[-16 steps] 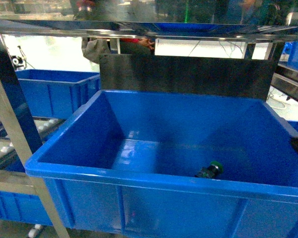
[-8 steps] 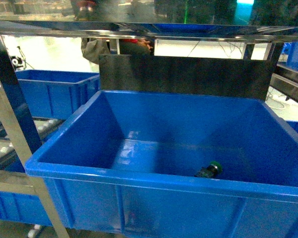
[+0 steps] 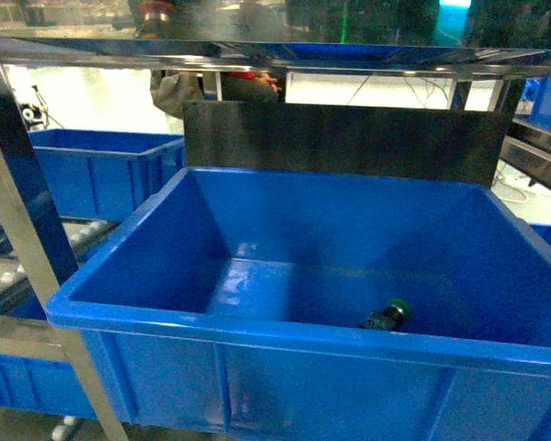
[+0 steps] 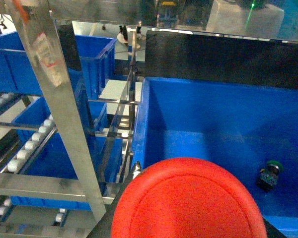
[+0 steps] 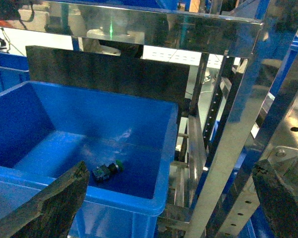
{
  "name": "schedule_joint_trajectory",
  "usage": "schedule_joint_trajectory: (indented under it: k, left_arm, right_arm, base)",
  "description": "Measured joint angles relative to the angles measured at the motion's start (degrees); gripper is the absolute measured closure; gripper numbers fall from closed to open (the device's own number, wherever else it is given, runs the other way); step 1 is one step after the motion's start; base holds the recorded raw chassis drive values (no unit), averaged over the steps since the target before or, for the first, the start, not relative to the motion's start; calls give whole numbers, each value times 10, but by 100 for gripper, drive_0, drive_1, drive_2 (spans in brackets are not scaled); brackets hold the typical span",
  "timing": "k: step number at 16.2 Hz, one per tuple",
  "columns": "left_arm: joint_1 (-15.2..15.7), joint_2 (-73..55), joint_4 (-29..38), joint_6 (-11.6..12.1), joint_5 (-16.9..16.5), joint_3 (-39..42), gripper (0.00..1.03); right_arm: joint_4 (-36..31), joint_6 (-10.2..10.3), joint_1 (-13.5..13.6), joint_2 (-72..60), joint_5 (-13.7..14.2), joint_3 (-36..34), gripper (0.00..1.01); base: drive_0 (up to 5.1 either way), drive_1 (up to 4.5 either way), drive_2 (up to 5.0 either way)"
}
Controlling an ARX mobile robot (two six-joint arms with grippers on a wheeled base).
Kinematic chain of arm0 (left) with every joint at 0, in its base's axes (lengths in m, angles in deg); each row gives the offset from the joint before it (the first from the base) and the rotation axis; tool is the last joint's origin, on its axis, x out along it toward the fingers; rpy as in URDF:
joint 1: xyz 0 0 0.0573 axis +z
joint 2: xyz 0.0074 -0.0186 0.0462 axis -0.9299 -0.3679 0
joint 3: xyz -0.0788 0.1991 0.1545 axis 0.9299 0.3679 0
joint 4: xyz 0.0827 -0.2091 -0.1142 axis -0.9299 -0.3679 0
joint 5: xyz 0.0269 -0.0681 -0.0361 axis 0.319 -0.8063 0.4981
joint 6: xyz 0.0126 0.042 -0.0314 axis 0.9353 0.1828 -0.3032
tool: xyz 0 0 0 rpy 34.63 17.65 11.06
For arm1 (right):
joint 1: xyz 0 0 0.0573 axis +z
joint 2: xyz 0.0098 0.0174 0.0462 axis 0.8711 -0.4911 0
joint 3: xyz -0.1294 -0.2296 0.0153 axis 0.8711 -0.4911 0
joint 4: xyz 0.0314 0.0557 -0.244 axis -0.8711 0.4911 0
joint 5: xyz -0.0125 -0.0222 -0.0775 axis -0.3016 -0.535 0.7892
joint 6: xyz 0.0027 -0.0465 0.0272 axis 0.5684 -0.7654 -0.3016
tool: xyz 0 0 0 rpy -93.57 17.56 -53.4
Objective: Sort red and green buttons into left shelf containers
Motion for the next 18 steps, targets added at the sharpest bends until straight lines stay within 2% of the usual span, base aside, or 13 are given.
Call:
schedule_joint_trajectory:
  k: [2,3,4,5,6,10,11,12,14,16,17,18]
  left_arm:
    - [-7,-7,-15,-9,3,-1,79]
    - [-26,-54,-2,-37,-11,1,79]
    - [-73,-159,51,-47,-14,2,79]
    - [-109,-329,130,-71,10,-49,79]
    - [-120,-411,136,-78,19,-113,79]
    - [-129,-560,94,-101,22,-244,79]
    - [-126,-603,78,-109,21,-289,79]
    - [-122,-673,46,-125,21,-373,79]
    - [-119,-718,21,-146,21,-440,79]
    - [-119,-746,-1,-155,20,-491,79]
    - [-119,-749,-2,-162,19,-500,75]
    - [-119,-748,-3,-164,8,-501,64]
  right_arm:
    - [0,0,0,0,0,0,3]
    - [0,0,1,0,0,0,3]
    - [0,0,2,0,0,0,3]
    - [0,0,2,0,0,0,3]
    - [0,0,2,0,0,0,3]
    - [0,0,2,0,0,0,3]
    - [0,0,2,0,0,0,3]
    - [0,0,2,0,0,0,3]
    - [0,0,2,0,0,0,3]
    - [0,0,2,0,0,0,3]
    - [0,0,2,0,0,0,3]
    - [0,0,2,0,0,0,3]
  base:
    - [0,0,0]
    - [0,0,0]
    - [0,0,0]
    - [0,0,0]
    - [0,0,0]
    - [0,0,0]
    - [0,0,0]
    - [0,0,0]
    - [0,0,0]
    - [0,0,0]
    - [0,0,0]
    - [0,0,0]
